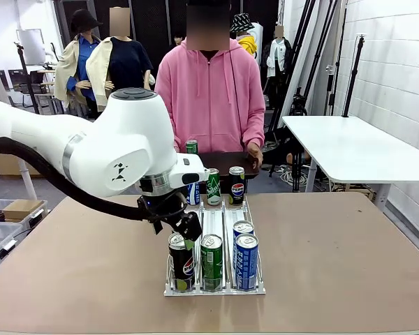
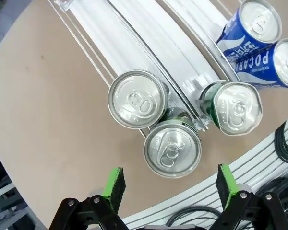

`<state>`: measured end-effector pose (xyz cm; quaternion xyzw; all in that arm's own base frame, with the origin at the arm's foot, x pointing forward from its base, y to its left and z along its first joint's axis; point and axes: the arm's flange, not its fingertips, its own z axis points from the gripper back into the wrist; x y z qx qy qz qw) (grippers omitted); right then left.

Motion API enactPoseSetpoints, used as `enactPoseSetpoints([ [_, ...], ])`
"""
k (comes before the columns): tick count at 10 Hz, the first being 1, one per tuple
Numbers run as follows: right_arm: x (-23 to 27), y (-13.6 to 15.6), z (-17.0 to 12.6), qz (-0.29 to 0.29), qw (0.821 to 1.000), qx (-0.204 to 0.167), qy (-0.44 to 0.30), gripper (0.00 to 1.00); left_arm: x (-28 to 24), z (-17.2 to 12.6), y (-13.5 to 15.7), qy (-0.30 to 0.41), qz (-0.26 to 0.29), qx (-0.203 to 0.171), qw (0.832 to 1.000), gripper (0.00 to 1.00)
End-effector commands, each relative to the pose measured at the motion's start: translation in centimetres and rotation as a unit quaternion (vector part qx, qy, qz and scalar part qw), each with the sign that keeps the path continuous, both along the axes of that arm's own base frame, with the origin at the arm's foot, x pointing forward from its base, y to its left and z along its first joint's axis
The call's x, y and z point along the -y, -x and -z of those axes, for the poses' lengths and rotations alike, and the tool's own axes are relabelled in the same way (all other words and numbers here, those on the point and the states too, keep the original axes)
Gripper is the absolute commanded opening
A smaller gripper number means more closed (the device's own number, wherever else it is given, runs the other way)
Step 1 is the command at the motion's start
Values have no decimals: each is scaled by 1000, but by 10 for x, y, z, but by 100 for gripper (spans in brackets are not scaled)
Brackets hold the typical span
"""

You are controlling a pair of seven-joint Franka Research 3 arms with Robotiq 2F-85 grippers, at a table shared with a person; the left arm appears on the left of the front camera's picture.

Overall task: Retrieve and hand over the desired beverage to the person.
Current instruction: Pick up another can of the same type that the person held from the Automatic Can Dispenser.

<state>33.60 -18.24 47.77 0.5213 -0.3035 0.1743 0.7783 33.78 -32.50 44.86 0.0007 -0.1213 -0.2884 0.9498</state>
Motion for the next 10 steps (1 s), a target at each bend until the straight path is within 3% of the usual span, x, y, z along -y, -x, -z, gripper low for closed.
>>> enactPoseSetpoints([
  [1,1,0,0,-2,1000,7,-5,100,11,5,-10,-6,-18,10,1000,100],
  [10,1,0,0,-2,1000,7,-5,100,15,36,-20,-11,-45,-14,999,100],
])
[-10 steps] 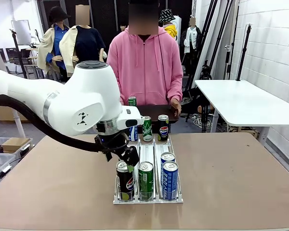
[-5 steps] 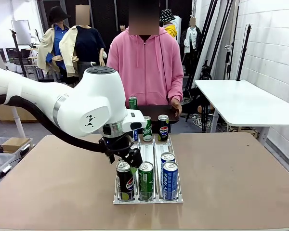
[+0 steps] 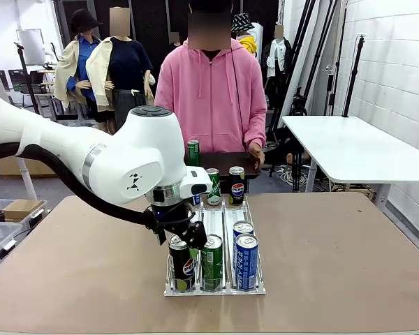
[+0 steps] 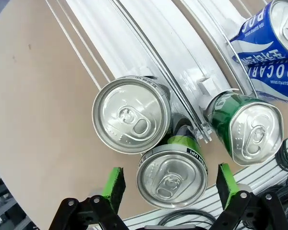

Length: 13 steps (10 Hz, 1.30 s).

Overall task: Retrieve and hand over the desired beverage to the person.
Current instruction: Pick up another can of the same type that the person held from the Automatic Can Dispenser.

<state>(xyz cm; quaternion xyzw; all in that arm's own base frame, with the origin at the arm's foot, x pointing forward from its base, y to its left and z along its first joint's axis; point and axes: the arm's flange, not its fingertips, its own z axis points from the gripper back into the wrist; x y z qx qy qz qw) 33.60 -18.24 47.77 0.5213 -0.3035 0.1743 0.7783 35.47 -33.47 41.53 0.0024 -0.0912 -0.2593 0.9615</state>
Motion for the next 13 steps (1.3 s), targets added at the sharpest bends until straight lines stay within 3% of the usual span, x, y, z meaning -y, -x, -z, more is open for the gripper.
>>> enactPoseSetpoints([
  [1,1,0,0,-2,1000,7,-5,100,5,5,-3,-5,-14,16,1000,100],
  [8,1,0,0,-2,1000,7,-5,100,11,13,-13,-1,-23,15,1000,97],
  [11,1,0,0,-2,1000,7,-5,100,12,14,-14,1,-21,16,1000,79],
  [13,1,0,0,-2,1000,7,-5,100,12,14,-15,-3,-19,12,1000,59],
])
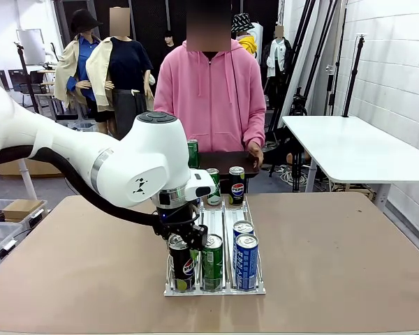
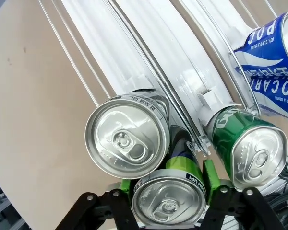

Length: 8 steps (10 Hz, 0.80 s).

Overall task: Retrieve and hand over the desired beverage to the person.
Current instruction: Pick up another can of the same type that the person held from the Automatic Can Dispenser.

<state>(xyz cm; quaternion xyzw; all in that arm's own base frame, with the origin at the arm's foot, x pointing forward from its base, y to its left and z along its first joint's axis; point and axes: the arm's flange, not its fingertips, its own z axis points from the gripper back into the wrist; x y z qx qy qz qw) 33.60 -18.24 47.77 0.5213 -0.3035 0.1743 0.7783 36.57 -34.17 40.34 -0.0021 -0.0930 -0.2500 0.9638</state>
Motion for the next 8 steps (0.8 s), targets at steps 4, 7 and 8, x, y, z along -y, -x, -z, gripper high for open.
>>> enactPoseSetpoints([
  [4,1,0,0,-2,1000,7,-5,100,0,0,0,-1,0,-1,1000,12],
  [7,1,0,0,-2,1000,7,-5,100,0,0,0,-1,0,-1,1000,12],
  [8,1,0,0,-2,1000,7,-5,100,0,0,0,-1,0,-1,1000,12],
])
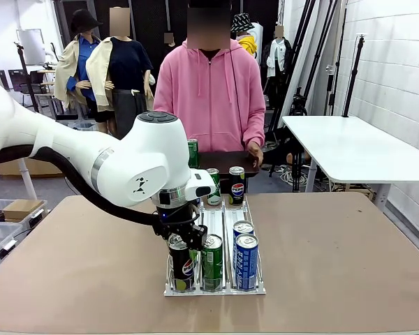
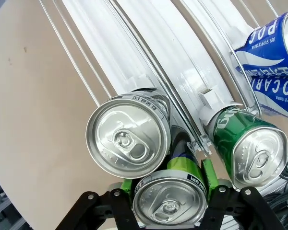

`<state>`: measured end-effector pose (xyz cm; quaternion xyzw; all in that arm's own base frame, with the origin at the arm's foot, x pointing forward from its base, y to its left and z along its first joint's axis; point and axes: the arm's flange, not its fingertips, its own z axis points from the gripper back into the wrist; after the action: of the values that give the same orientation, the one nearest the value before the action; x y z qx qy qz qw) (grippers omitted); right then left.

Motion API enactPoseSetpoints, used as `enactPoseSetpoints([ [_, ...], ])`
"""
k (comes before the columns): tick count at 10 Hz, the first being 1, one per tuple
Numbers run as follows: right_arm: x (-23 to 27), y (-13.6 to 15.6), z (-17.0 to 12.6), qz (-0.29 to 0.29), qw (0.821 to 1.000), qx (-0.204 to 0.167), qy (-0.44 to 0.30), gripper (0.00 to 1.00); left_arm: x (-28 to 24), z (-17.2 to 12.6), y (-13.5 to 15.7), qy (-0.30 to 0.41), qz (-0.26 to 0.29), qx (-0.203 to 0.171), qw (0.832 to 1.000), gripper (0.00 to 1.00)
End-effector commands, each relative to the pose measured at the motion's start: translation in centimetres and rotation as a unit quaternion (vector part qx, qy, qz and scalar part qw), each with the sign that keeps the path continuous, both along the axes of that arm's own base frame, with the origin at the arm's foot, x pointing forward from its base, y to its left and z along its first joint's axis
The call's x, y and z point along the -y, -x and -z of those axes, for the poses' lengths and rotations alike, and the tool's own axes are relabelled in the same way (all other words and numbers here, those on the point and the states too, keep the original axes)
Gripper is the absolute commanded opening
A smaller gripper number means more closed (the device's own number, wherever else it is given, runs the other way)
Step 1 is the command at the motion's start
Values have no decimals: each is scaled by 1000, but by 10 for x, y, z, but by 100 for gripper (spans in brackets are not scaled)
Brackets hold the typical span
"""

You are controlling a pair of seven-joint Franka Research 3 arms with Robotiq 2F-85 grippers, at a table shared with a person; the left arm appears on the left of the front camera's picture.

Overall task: Retrieve and hand over the desired beverage to the person.
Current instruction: Pick up another can of the same type that the person held from the Automatic Can Dispenser.

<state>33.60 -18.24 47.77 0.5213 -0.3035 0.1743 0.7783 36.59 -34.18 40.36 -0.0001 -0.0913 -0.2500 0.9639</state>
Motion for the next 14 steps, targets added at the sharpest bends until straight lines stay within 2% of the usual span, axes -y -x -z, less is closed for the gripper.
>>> enactPoseSetpoints([
  [1,1,0,0,-2,1000,7,-5,100,0,0,0,2,0,0,1000,12],
  [3,1,0,0,-2,1000,7,-5,100,0,0,0,0,0,0,1000,12],
  [6,1,0,0,-2,1000,7,-5,100,-10,-31,-19,-23,-19,16,999,12],
  [10,1,0,0,-2,1000,7,-5,100,-17,-107,-45,-23,-36,50,998,12],
  [14,1,0,0,-2,1000,7,-5,100,-42,-204,-57,-37,-63,118,990,12],
])
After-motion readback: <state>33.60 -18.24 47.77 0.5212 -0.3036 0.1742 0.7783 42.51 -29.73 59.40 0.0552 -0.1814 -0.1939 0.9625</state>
